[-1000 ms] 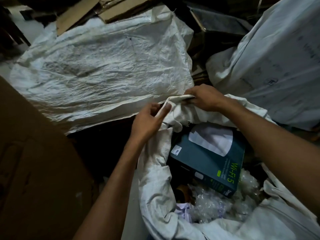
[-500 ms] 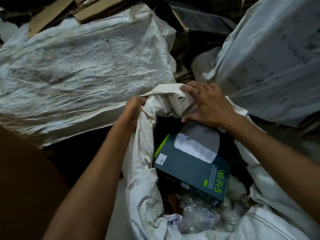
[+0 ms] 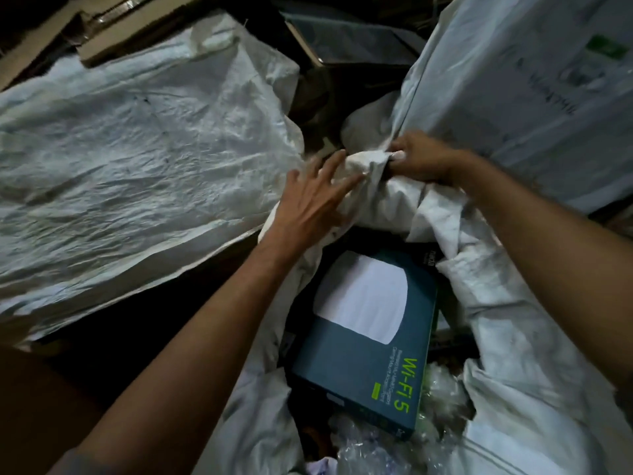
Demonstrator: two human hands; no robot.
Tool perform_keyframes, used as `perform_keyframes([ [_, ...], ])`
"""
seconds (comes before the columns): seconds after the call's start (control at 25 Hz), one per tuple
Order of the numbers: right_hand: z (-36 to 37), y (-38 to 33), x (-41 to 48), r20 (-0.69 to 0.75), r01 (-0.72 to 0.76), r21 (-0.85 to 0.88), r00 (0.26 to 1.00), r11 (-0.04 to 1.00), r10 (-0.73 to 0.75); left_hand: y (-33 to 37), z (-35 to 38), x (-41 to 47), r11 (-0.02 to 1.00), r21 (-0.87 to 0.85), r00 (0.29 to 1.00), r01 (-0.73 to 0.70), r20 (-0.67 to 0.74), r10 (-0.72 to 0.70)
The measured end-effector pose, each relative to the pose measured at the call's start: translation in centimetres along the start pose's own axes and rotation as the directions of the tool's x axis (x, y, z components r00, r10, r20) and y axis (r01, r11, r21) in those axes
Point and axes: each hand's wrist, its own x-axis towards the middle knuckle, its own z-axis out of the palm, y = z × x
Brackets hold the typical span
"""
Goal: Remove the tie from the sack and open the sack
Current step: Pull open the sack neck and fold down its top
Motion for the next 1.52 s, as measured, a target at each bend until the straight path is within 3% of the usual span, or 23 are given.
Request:
perform_keyframes([
  [0.12,3.0,-0.6,-5.4,-0.375,-0.100,-0.218,0.927,0.971,0.012,-1.3,0.9,0.9,0.995,0.012,0.992,0.097,0.084,-0.097],
  [0.16,4.7,-1.7,-8.1,-0.394,-0.110,-0.288,0.919,0.951,-0.013,-1.4,0.6,1.1,0.994,0.001,0.992,0.109,0.057,-0.108],
  [0.24,7.9,-2.2,-12.4,-0.253,-0.119,-0.442,0.967,0.889,0.004,-1.3,-0.5,1.2,0.989,-0.059,0.991,0.134,-0.021,-0.135],
  [0.32,7.0,0.0,-13.3,-0.150,-0.128,-0.470,0.987,0.873,0.064,-1.7,-0.9,1.0,0.974,-0.169,0.986,0.150,-0.051,-0.160],
  [0.4,3.1,3.3,-11.8,-0.067,-0.067,-0.257,0.996,0.964,0.051,-3.0,-0.5,1.4,0.934,-0.320,0.983,0.159,-0.038,-0.180],
  [0.44,0.9,4.8,-10.9,-0.007,-0.043,-0.066,0.999,0.997,0.043,-3.7,-0.6,1.5,0.880,-0.437,0.982,0.187,0.052,-0.183],
  [0.52,-2.7,7.4,-8.9,0.208,-0.115,0.280,0.977,0.953,0.057,-4.8,-0.9,2.2,0.676,-0.682,0.960,0.277,0.228,-0.163],
  [0.56,-3.5,8.5,-8.2,0.332,-0.190,0.390,0.942,0.901,0.055,-4.7,-0.9,2.3,0.649,-0.696,0.949,0.307,0.278,-0.150],
  [0.6,-3.5,9.6,-7.7,0.435,-0.262,0.468,0.899,0.844,0.038,-4.1,-1.0,2.5,0.731,-0.610,0.946,0.307,0.281,-0.163],
  [0.68,-2.5,11.8,-7.5,0.520,-0.387,0.597,0.854,0.703,0.028,-1.3,-0.4,2.7,0.967,-0.214,0.989,0.141,0.071,-0.129],
  [0.72,-1.6,12.6,-7.6,0.523,-0.435,0.656,0.851,0.617,0.043,0.7,-0.3,2.7,0.996,-0.084,0.997,0.034,-0.071,-0.040],
  [0.76,-0.7,13.3,-7.9,0.516,-0.468,0.701,0.854,0.538,0.070,2.3,0.3,3.0,0.997,-0.035,0.993,-0.068,-0.104,0.064],
  [0.84,0.5,14.4,-8.5,0.477,-0.483,0.778,0.870,0.401,0.123,4.6,1.7,4.1,0.979,0.044,0.980,-0.198,0.005,0.198],
  [0.92,1.8,15.6,-8.0,0.487,-0.509,0.801,0.860,0.314,0.152,4.6,3.6,4.4,0.976,0.113,0.977,-0.186,0.131,0.171],
  [0.96,2.3,15.9,-7.6,0.510,-0.535,0.771,0.844,0.347,0.168,4.1,4.3,4.7,0.984,0.095,0.977,-0.150,0.166,0.133],
  [1.04,2.4,15.5,-6.2,0.493,-0.536,0.601,0.833,0.593,0.252,2.7,5.5,5.8,0.995,-0.076,0.964,-0.069,0.252,0.086],
  [1.12,1.7,13.7,-5.1,0.215,-0.315,0.188,0.937,0.930,0.274,1.3,6.2,6.8,0.972,-0.236,0.940,-0.017,0.327,0.096],
  [1.16,1.2,11.6,-5.1,0.055,-0.144,-0.092,0.987,0.985,0.150,0.6,6.4,7.2,0.956,-0.295,0.934,-0.002,0.340,0.107],
  [1.24,1.8,6.3,-6.1,-0.140,0.133,-0.466,0.965,0.875,-0.221,-0.7,7.0,7.5,0.922,-0.387,0.929,0.019,0.348,0.127],
  [1.32,6.1,3.3,-7.4,-0.136,0.260,-0.587,0.902,0.766,-0.410,-1.5,7.6,7.6,0.878,-0.471,0.919,0.085,0.379,0.114],
  [1.4,11.6,2.6,-8.4,-0.029,0.236,-0.667,0.939,0.707,-0.341,-1.9,8.2,7.4,0.827,-0.540,0.910,0.158,0.405,0.091],
  [1.52,14.0,4.3,-7.6,-0.064,0.171,-0.730,0.947,0.662,-0.315,-2.3,9.1,6.7,0.762,-0.601,0.905,0.242,0.422,0.045],
])
